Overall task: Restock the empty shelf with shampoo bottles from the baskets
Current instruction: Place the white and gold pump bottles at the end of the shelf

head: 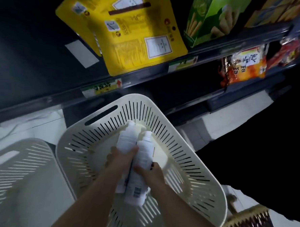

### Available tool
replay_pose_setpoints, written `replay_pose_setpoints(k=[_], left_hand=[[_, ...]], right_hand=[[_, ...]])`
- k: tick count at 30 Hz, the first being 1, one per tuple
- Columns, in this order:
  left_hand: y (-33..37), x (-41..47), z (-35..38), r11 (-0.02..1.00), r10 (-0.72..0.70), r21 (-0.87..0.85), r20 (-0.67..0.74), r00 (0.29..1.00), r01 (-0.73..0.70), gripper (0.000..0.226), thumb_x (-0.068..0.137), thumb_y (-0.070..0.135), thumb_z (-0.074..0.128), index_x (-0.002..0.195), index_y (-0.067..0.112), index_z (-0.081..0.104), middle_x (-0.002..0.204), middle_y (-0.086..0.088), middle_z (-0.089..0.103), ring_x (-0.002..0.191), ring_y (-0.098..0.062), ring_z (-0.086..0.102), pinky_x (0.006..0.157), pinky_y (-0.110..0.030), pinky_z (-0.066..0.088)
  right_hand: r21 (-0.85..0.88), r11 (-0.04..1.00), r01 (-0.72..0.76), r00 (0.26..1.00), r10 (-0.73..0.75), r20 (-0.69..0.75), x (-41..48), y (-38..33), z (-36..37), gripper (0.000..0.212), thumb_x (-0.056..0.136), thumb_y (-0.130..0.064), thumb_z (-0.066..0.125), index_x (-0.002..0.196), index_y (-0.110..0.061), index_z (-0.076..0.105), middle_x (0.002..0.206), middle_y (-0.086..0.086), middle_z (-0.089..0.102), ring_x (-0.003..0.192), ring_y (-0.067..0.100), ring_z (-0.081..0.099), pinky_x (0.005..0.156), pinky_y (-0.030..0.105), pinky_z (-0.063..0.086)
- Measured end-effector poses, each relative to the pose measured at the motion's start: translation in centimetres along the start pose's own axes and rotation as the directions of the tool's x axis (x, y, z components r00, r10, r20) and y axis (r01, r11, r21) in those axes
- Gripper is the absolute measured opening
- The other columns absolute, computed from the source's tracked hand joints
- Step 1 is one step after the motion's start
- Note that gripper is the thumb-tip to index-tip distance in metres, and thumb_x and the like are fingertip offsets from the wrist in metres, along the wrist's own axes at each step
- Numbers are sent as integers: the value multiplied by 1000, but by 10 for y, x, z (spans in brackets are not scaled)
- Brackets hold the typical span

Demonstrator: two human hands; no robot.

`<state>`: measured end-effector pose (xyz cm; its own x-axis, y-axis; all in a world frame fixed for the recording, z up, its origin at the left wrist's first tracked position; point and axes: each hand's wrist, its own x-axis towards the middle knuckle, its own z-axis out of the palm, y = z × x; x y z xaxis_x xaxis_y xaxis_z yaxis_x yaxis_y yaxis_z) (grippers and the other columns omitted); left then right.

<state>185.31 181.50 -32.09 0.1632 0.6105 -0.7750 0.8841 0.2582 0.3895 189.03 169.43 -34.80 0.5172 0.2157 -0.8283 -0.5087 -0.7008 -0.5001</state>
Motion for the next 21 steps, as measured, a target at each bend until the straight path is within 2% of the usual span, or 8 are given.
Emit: replay_pose_setpoints(k=[2, 4, 7, 9, 11, 14, 18, 21], left_hand=[[-5, 2, 0, 997, -9, -76, 23, 1000, 11, 117, 42, 84, 65, 130, 10, 42, 122, -12, 56, 109, -34, 58, 96, -48, 48], [-15, 9, -1, 979, -24, -202, 92, 995, 42, 126, 31, 84, 72, 128, 9, 45, 119, -11, 61, 103, -34, 62, 88, -48, 53], [-16, -12, -9, 883, -44, -439, 282, 958, 169, 98, 46, 70, 82, 117, 5, 61, 106, -17, 71, 90, -38, 69, 82, -54, 56], [-13, -37, -16, 781, 25, -568, 443, 896, 259, 61, 71, 52, 78, 109, 6, 69, 100, -20, 73, 89, -40, 71, 84, -55, 54], [-11, -55, -24, 720, 119, -634, 515, 849, 284, 47, 82, 46, 69, 108, 6, 70, 100, -22, 72, 86, -39, 71, 78, -51, 56], [-4, -74, -41, 683, 213, -690, 504, 837, 242, 50, 89, 47, 57, 111, 3, 65, 92, -21, 72, 76, -36, 71, 65, -44, 57], [-6, -104, -63, 645, 279, -720, 535, 798, 256, 76, 73, 57, 72, 123, 1, 60, 118, -29, 63, 104, -44, 63, 87, -55, 50], [-13, -125, -72, 608, 341, -756, 523, 781, 241, 74, 69, 55, 69, 121, 2, 62, 116, -28, 65, 100, -42, 66, 79, -51, 54]], right_hand=[[31, 1000, 5, 1000, -5, 12, -4, -6, -6, 60, 61, -46, 84, 109, -13, 67, 100, 5, 73, 90, 23, 70, 83, 42, 59], [139, 989, -42, 998, 34, 57, -10, -8, -16, 47, 72, -29, 81, 113, -12, 66, 101, 6, 73, 91, 25, 70, 84, 43, 59], [330, 933, -144, 985, 104, 138, -26, -14, -32, 52, 71, -30, 74, 117, -8, 62, 107, 17, 71, 94, 35, 70, 84, 56, 57], [427, 875, -227, 961, 129, 246, -38, -21, -41, 47, 78, -28, 66, 118, -4, 63, 113, 24, 70, 95, 38, 68, 90, 61, 53], [462, 846, -265, 931, 101, 350, -49, -26, -51, 42, 85, -29, 66, 118, -3, 64, 118, 26, 68, 97, 38, 67, 96, 60, 50], [454, 859, -238, 902, 23, 431, -63, -34, -66, 43, 82, -36, 72, 111, -4, 67, 110, 23, 72, 92, 36, 71, 92, 54, 53], [407, 900, -156, 912, -27, 409, -87, -49, -81, 56, 70, -36, 84, 113, -4, 67, 109, 23, 72, 96, 39, 70, 89, 54, 55], [426, 898, -107, 904, -90, 418, -103, -58, -91, 40, 77, -28, 72, 110, -5, 67, 96, 18, 75, 83, 33, 72, 77, 45, 56]])
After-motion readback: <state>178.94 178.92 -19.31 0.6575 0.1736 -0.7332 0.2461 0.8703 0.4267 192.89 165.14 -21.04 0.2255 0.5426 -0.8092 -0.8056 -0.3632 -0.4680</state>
